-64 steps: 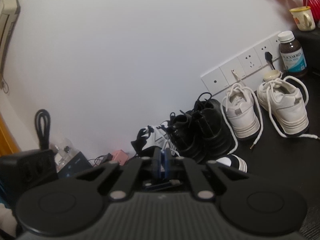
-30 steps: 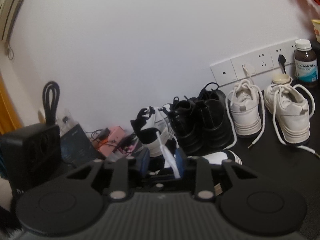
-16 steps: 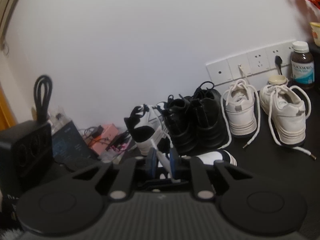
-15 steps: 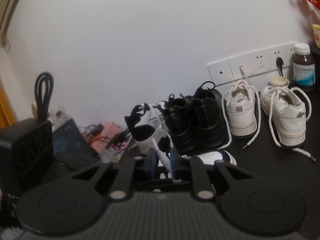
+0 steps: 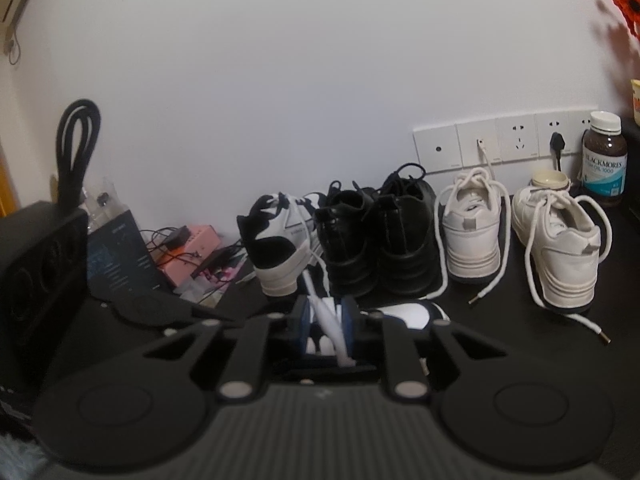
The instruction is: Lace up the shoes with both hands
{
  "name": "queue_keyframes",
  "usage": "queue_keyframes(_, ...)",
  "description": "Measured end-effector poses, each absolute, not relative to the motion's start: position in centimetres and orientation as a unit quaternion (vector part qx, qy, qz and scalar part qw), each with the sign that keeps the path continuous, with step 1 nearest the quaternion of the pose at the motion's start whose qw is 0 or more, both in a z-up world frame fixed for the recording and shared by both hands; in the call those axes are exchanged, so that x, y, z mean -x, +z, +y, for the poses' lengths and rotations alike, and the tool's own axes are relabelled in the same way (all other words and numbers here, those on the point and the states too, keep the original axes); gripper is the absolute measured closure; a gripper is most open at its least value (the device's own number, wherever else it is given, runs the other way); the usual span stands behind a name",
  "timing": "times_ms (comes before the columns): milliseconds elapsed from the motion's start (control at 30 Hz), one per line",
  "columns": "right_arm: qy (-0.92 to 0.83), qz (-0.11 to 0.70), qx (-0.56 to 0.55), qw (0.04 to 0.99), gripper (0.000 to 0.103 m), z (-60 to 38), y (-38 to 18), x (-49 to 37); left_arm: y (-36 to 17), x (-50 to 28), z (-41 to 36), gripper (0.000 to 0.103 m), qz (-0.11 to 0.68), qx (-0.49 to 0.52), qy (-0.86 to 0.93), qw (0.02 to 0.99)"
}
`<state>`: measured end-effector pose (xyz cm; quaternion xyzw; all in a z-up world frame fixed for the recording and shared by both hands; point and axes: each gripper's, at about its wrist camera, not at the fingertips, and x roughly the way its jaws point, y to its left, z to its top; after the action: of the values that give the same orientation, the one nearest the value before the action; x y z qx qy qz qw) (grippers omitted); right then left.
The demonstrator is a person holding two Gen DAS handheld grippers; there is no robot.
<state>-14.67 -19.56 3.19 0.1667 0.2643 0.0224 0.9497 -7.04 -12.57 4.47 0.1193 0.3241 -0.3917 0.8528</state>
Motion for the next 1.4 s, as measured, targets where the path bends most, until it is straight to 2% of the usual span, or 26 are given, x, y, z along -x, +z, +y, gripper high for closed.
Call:
queue_keyframes(233, 0.021, 0.277, -0.145, 0.950, 0.086, -19.0, 3.2, 14.5, 4.2, 7.2, -12.8, 0.101, 0.324, -0.138, -0.386, 0.853)
queue_keyframes(267, 0.018, 0.279, -0.140, 0.950, 0.087, -18.9, 3.2, 14.5, 4.1, 7.2, -12.8, 0.101, 0.324, -0.141, -0.384, 0.853)
queue_keyframes(333, 0.015, 0.277, -0.133, 0.952, 0.099, -18.8, 3.3, 14.5, 4.0, 7.2, -12.8, 0.101, 0.324, -0.145, -0.380, 0.854)
queue_keyframes(367, 0.014, 0.273, -0.135, 0.952, 0.100, -18.8, 3.4, 14.6, 4.0, 7.1, -12.8, 0.101, 0.324, -0.145, -0.378, 0.855)
queue_keyframes(833, -0.002, 0.238, -0.218, 0.946, 0.100, -20.7, 3.0, 15.4, 4.2, 6.9, -12.2, 0.100, 0.325, -0.138, -0.363, 0.862)
queue_keyframes(933, -0.008, 0.234, -0.228, 0.945, 0.096, -20.8, 3.1, 15.5, 4.3, 6.9, -12.1, 0.100, 0.323, -0.137, -0.362, 0.864)
queue_keyframes(967, -0.012, 0.234, -0.230, 0.945, 0.092, -20.9, 3.1, 15.5, 4.3, 6.9, -12.1, 0.100, 0.322, -0.137, -0.361, 0.864)
queue_keyframes(1033, -0.015, 0.234, -0.237, 0.943, 0.075, -21.0, 3.1, 15.6, 4.3, 6.9, -12.1, 0.100, 0.321, -0.137, -0.360, 0.865)
queue_keyframes(1067, -0.014, 0.233, -0.240, 0.942, 0.070, -21.0, 3.2, 15.7, 4.4, 6.9, -12.1, 0.100, 0.321, -0.137, -0.360, 0.865)
queue_keyframes(1100, -0.012, 0.233, -0.242, 0.942, 0.070, -21.0, 3.2, 15.7, 4.4, 6.9, -12.0, 0.100, 0.320, -0.137, -0.359, 0.866)
queue_keyframes(1333, -0.008, 0.233, -0.233, 0.944, 0.073, -20.5, 3.2, 15.7, 4.5, 7.1, -12.0, 0.100, 0.318, -0.136, -0.362, 0.866)
queue_keyframes(1400, -0.007, 0.235, -0.233, 0.944, 0.089, -20.4, 3.1, 15.7, 4.5, 7.1, -11.9, 0.100, 0.318, -0.136, -0.362, 0.866)
